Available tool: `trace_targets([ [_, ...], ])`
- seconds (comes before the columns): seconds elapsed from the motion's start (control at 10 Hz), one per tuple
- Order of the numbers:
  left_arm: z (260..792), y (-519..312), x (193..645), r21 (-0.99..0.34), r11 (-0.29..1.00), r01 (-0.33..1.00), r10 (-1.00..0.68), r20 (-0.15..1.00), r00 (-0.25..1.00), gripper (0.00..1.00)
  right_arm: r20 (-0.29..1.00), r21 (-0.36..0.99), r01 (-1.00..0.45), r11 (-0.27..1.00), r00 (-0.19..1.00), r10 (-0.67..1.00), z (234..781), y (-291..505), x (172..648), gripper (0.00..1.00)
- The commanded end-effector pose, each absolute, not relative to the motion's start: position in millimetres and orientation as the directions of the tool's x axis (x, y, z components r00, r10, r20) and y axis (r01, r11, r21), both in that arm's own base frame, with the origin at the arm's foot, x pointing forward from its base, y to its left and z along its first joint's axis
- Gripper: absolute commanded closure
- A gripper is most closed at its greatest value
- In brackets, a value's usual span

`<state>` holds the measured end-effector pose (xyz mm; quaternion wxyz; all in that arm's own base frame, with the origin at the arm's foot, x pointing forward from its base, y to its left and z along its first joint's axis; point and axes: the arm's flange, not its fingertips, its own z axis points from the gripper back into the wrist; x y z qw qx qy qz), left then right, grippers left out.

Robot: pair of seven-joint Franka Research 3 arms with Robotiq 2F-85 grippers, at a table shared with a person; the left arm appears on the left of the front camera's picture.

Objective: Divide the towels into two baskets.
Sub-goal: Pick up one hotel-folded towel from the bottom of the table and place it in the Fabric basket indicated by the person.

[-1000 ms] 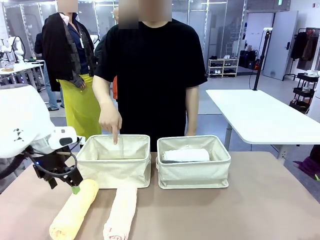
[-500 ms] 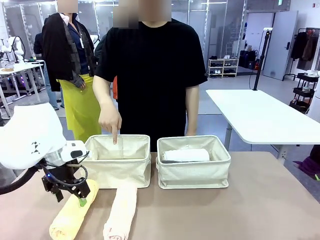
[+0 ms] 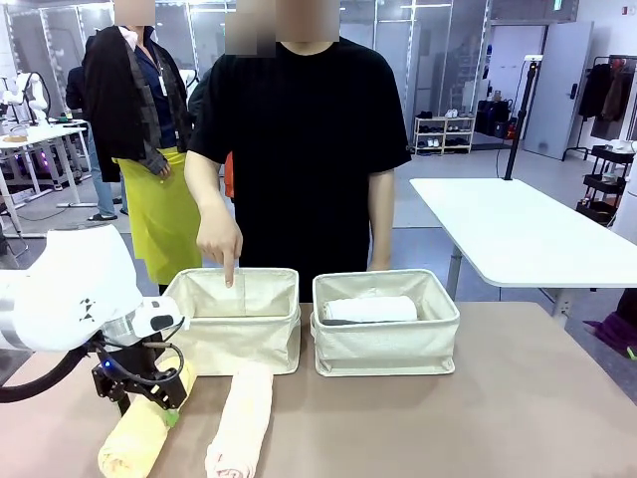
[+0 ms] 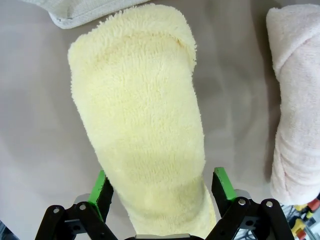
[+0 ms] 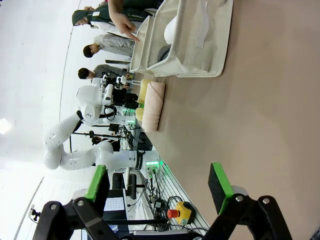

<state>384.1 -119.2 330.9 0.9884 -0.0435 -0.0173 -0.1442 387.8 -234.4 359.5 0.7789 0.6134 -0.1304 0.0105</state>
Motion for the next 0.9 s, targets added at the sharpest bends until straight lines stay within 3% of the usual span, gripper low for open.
trace_targets([
  [0.0, 294, -105, 315, -0.087, 0.958, 0.275, -0.266, 0.096, 0.959, 0.00, 0.197, 0.953, -0.153, 0.260, 0.969, -0.151, 363, -230, 384, 0.00],
  [0.8, 275, -102, 311, -0.036, 0.952, 0.305, -0.298, 0.132, 0.945, 0.00, 0.197, 0.953, -0.153, 0.260, 0.969, -0.151, 363, -230, 384, 0.00],
])
